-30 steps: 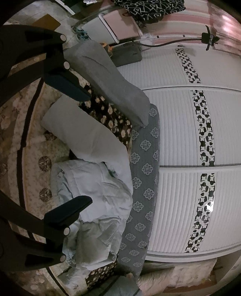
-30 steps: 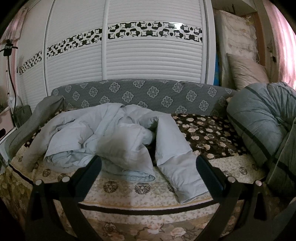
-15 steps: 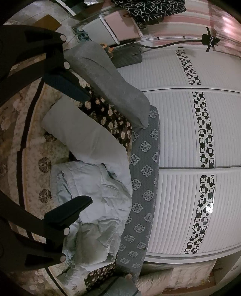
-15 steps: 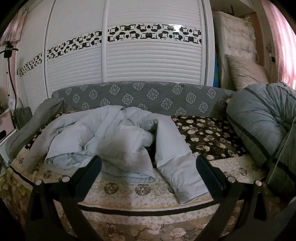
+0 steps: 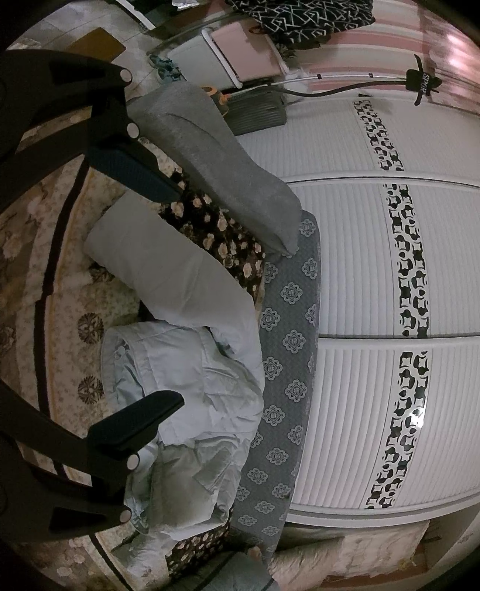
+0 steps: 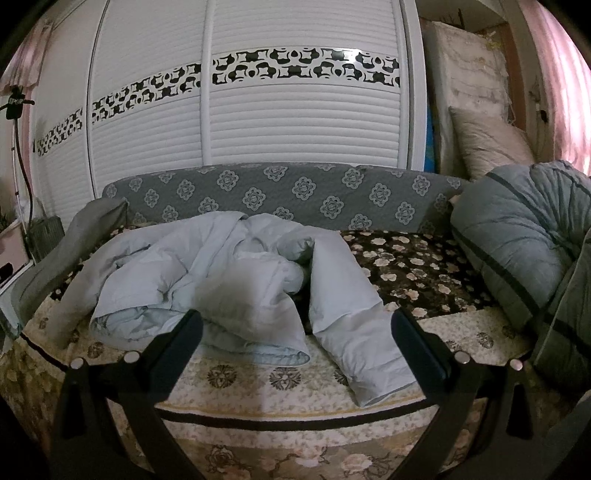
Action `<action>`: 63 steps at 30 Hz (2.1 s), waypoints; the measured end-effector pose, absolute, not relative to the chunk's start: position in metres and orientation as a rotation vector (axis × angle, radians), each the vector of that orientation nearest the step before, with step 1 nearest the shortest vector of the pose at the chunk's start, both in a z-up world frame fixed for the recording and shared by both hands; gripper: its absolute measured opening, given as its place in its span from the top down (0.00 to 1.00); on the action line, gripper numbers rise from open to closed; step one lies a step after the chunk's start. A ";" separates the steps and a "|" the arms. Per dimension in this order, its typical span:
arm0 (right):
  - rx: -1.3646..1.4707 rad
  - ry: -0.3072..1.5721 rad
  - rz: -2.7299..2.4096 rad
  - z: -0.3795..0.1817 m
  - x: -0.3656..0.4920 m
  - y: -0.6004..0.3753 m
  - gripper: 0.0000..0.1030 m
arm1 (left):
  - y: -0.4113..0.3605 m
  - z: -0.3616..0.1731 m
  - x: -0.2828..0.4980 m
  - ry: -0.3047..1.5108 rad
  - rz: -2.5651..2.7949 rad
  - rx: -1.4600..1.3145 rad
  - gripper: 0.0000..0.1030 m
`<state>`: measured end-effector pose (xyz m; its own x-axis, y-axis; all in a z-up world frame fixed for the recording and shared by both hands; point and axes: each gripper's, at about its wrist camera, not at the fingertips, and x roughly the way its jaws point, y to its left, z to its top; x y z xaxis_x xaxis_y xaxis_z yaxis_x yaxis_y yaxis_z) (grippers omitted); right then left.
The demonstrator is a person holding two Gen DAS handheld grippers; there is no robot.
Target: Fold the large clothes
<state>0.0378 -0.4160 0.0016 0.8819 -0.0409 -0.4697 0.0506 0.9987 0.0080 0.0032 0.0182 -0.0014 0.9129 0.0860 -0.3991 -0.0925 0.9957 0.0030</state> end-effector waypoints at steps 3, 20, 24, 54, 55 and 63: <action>0.025 0.491 -0.047 0.001 0.037 -0.415 0.01 | 0.019 -0.001 0.003 0.409 0.094 -0.021 0.03; 0.021 0.494 -0.053 0.001 0.038 -0.416 0.01 | 0.018 -0.003 0.005 0.413 0.094 -0.023 0.03; 0.021 0.495 -0.056 0.001 0.038 -0.416 0.01 | 0.020 -0.003 0.006 0.415 0.094 -0.024 0.03; 0.026 0.501 -0.062 -0.001 0.040 -0.419 0.01 | 0.020 -0.005 0.008 0.431 0.106 -0.021 0.03; 0.027 0.501 -0.062 -0.002 0.041 -0.419 0.01 | 0.020 -0.005 0.008 0.432 0.106 -0.021 0.03; 0.027 0.499 -0.067 -0.001 0.041 -0.420 0.01 | 0.020 -0.006 0.009 0.435 0.109 -0.022 0.03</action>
